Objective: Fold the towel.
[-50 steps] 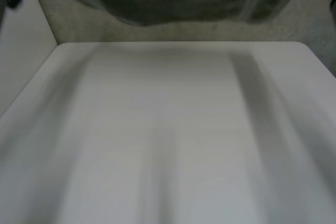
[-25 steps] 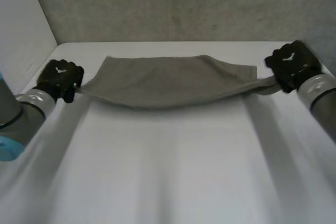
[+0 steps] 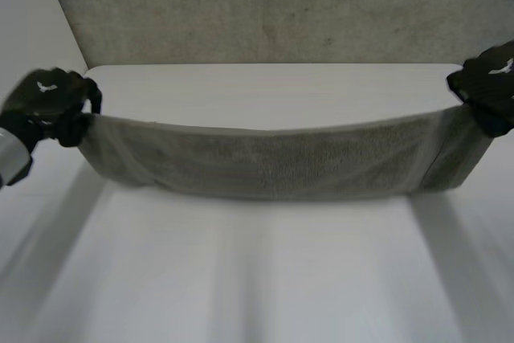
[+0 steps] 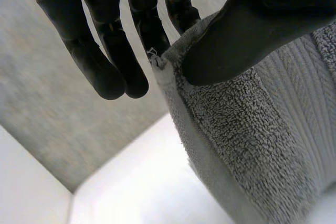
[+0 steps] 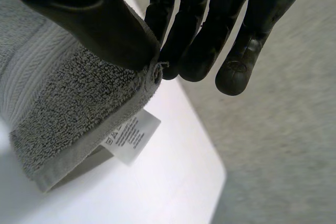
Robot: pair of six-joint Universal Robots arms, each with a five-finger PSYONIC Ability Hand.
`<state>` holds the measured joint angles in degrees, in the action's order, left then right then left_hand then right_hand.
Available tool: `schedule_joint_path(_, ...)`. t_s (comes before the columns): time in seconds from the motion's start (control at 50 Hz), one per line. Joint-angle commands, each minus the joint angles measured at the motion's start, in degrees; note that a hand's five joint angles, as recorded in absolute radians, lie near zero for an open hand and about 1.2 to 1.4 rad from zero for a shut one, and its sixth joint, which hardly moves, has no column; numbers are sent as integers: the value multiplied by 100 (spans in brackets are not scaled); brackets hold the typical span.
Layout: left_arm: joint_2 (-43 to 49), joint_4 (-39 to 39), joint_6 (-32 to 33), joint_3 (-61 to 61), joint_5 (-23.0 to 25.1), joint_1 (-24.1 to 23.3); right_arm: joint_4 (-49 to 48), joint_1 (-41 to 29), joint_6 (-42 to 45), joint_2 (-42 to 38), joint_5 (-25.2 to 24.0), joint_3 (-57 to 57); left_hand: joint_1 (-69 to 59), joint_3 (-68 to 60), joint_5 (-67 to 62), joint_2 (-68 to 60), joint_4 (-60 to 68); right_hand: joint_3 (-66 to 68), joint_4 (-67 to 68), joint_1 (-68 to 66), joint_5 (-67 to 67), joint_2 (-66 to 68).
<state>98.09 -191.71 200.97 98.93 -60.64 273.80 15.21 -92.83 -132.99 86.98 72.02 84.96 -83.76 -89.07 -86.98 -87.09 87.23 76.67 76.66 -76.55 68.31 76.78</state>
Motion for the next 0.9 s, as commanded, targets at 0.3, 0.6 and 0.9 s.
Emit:
schedule_joint_path(0.3,3794,827,768,-3843,-1924,-1417,-272,-851,-218,-4091,1437,-3027,376,907,1698,709,-723,333,334,-345,169,322)
schedule_joint_path(0.6,4921,1408,785,-5868,-2646,-1769,-765,-1009,-579,-4892,1771,-4171,376,907,1698,709,-723,333,334,-345,169,322)
schedule_joint_path(0.9,5089,1636,724,-6114,-2918,-2058,-783,-1114,-605,-5253,2446,-4655,7251,7782,8573,7584,-7598,-6667,-6666,6655,-6831,-6678)
